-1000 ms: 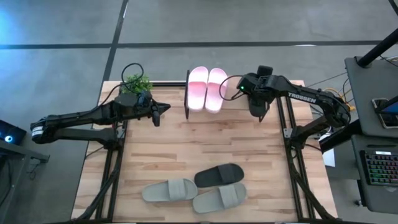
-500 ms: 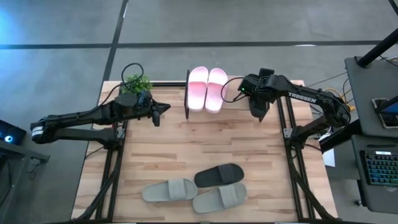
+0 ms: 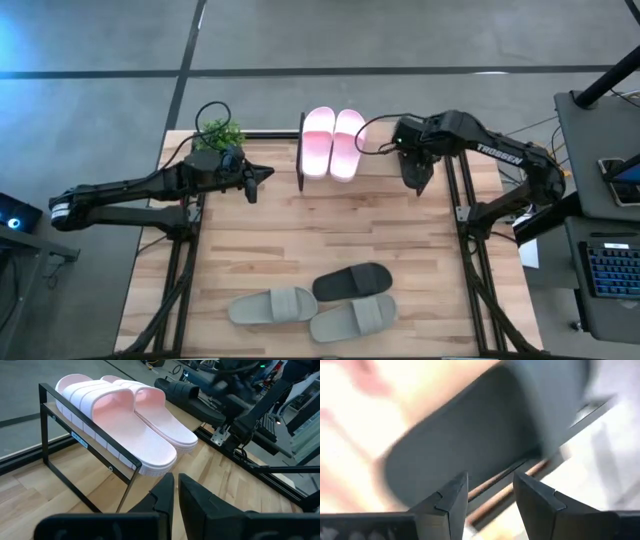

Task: Pick and place slides into the shelf
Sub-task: Put the black slide on the shelf

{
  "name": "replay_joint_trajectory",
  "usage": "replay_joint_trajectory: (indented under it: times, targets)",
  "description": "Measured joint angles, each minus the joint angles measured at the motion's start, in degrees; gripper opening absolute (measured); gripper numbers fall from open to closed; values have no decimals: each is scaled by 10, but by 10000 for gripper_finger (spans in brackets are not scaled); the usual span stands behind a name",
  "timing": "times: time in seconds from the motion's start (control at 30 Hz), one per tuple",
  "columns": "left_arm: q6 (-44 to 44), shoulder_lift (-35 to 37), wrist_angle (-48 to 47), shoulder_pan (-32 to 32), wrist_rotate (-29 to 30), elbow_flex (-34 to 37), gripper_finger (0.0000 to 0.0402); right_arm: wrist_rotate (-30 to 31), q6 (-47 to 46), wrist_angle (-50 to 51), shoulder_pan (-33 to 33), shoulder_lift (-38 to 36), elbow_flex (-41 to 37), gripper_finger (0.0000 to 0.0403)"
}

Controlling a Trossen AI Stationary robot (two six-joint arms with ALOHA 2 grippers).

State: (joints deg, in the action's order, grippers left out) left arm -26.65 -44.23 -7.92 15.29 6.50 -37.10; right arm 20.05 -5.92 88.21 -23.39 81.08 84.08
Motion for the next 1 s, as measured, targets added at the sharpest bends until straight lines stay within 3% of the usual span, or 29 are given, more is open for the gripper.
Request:
replay_joint_trajectory:
  times: [0.13, 0.23, 0.33, 0.53, 0.73, 0.9, 1.0]
  targets:
    - [0, 0, 0, 0, 0, 0, 11, -112, -144, 15, 62, -3, 7, 148]
    - [0, 0, 0, 0, 0, 0, 11, -145, -215, 15, 136, 1, 6, 148]
    - [4, 0, 0, 0, -20, 0, 11, -143, -270, 12, 207, 15, 3, 148]
    - [17, -6, 0, -2, -141, 0, 11, -137, -404, -10, 307, 31, 1, 148]
    - [33, -30, 3, -43, -179, -7, 3, -118, -529, -87, 380, 31, 0, 148]
    - [77, -71, 42, -124, -179, -12, 0, -110, -634, -108, 444, 35, 0, 148]
    - [113, -103, 73, -176, -128, -12, 0, -110, -691, -107, 486, 43, 0, 148]
